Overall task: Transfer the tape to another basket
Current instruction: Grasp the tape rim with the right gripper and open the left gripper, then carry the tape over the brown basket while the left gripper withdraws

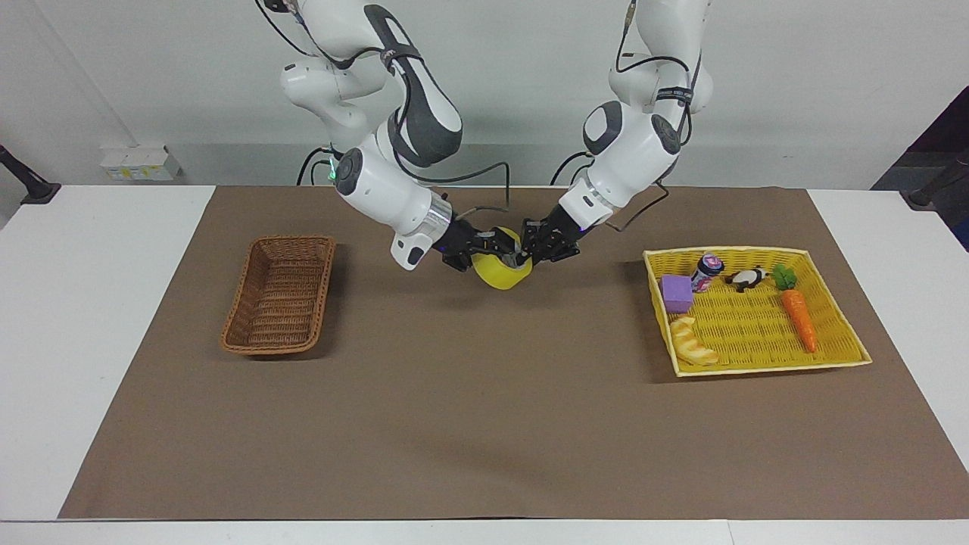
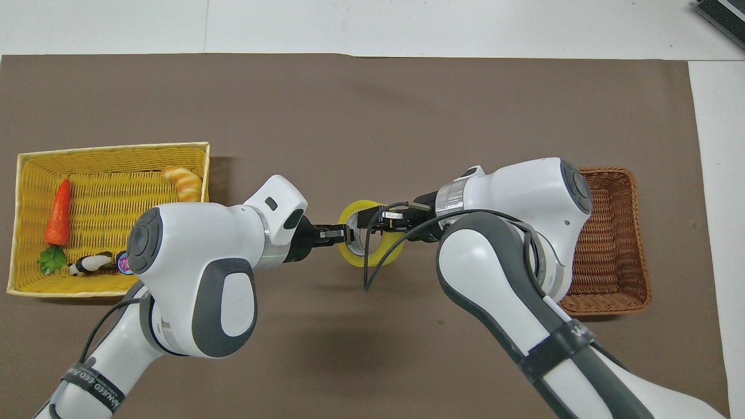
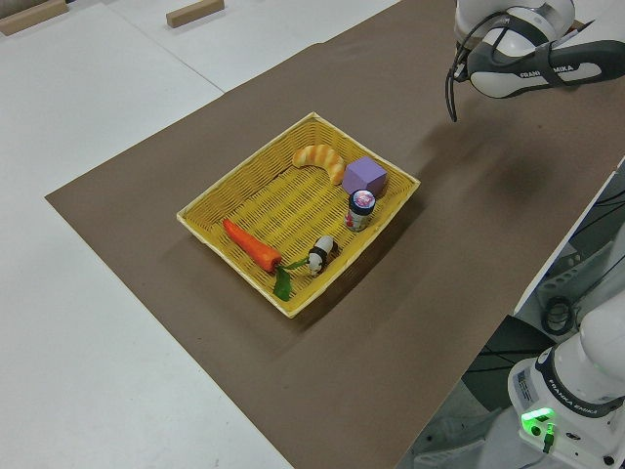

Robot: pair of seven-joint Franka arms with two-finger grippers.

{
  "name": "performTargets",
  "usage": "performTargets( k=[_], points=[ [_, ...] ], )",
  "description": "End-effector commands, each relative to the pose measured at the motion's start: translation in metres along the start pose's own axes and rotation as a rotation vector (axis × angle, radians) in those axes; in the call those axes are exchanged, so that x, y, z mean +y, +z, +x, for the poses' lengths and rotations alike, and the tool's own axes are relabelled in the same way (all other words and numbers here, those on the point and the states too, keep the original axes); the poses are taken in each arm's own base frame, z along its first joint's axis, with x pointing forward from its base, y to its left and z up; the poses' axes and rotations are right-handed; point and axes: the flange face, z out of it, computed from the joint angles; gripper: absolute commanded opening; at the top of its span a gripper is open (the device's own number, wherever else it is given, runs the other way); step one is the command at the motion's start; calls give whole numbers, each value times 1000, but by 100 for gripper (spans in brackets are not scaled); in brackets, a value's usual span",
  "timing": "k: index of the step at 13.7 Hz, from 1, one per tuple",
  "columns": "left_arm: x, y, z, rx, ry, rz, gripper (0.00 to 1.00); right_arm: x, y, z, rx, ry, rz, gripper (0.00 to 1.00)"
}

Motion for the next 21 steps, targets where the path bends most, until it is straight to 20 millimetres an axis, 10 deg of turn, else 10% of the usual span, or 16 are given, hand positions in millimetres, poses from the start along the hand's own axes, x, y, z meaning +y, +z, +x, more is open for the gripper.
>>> performTargets(
  k=[1,2,10,16,21],
  points=[
    [12,-26,6,-6,-5,-33,88,10,-2,-13,-23,-26,-41,0],
    [15,-31,8,-4,-2,-39,100,10,-2,-13,-22,-23,-42,0],
    [-25,-110,51,44,105,161,100,8,-24,-9,-22,-48,-74,0],
    [-71,-224,104,82,221,575,100,37,-123,21,-71,-50,-56,0],
    [-88,-362,116,1,245,622,100,106,-204,35,-91,-115,-5,0]
  ],
)
